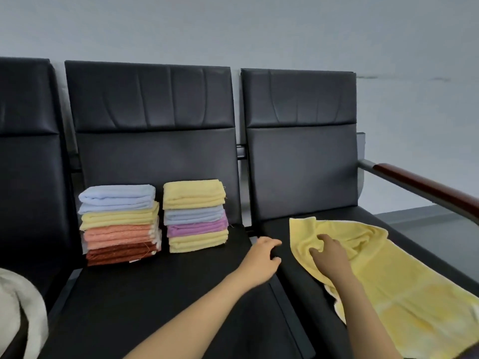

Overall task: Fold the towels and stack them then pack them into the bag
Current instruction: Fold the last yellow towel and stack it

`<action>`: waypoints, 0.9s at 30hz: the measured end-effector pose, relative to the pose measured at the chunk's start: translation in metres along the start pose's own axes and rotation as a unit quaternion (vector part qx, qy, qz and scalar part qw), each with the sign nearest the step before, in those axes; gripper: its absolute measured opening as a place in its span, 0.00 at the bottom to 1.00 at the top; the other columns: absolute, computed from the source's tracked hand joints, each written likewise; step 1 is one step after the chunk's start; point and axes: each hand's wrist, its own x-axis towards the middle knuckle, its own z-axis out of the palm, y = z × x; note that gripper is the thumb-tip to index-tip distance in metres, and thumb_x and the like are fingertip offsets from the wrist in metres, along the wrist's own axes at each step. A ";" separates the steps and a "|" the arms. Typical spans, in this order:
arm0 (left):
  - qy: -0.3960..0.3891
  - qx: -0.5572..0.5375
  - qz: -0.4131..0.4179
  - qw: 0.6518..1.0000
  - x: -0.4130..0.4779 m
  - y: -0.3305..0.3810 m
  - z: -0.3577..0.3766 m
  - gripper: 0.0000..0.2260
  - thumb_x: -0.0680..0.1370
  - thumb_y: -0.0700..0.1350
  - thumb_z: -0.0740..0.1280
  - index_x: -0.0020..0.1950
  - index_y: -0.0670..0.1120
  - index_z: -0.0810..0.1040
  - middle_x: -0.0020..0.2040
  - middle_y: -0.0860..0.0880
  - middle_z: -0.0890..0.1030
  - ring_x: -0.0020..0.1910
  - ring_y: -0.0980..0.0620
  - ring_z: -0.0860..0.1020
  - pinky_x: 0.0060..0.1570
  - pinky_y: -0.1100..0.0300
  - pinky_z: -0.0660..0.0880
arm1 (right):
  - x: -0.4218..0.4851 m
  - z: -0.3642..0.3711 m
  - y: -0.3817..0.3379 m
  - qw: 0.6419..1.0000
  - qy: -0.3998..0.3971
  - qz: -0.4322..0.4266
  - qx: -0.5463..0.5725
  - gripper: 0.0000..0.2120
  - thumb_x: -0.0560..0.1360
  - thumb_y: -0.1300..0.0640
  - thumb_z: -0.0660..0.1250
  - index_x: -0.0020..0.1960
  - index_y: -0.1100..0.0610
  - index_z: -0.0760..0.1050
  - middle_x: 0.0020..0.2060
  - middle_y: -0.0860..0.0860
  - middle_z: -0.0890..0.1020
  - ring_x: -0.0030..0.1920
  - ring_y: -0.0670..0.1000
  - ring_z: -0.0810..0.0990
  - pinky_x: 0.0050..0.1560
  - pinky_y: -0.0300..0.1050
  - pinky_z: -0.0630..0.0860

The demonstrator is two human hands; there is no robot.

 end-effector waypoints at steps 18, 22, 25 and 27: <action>-0.194 0.022 -0.076 0.978 0.040 0.027 0.131 0.24 0.80 0.37 0.54 0.76 0.46 0.63 0.76 0.46 0.62 0.74 0.45 0.61 0.67 0.59 0.63 | 0.014 0.010 0.109 0.983 -0.133 0.118 -0.053 0.19 0.79 0.54 0.63 0.67 0.60 0.68 0.60 0.57 0.77 0.58 0.57 0.76 0.50 0.45 0.73; -0.165 0.003 -0.106 0.981 0.043 0.036 0.139 0.19 0.83 0.45 0.51 0.75 0.45 0.62 0.72 0.43 0.66 0.72 0.43 0.61 0.67 0.53 0.63 | 0.014 0.007 0.108 0.980 -0.143 0.093 0.101 0.08 0.78 0.59 0.62 0.55 0.58 0.75 0.43 0.53 0.77 0.41 0.51 0.73 0.40 0.43 0.68; -0.055 -0.293 -0.244 0.923 0.045 0.041 0.135 0.24 0.82 0.58 0.55 0.72 0.45 0.62 0.64 0.45 0.72 0.58 0.48 0.72 0.55 0.55 0.72 | 0.008 -0.009 0.095 0.916 -0.197 0.051 0.345 0.03 0.78 0.58 0.63 0.48 0.57 0.75 0.44 0.52 0.77 0.46 0.49 0.76 0.51 0.46 0.71; -0.027 -0.514 -0.319 0.796 0.050 0.040 0.127 0.24 0.79 0.61 0.61 0.66 0.44 0.69 0.61 0.43 0.76 0.55 0.46 0.76 0.55 0.50 0.74 | 0.002 -0.022 0.081 0.886 -0.245 0.018 0.392 0.09 0.79 0.54 0.62 0.45 0.56 0.78 0.44 0.51 0.81 0.51 0.48 0.79 0.58 0.47 0.73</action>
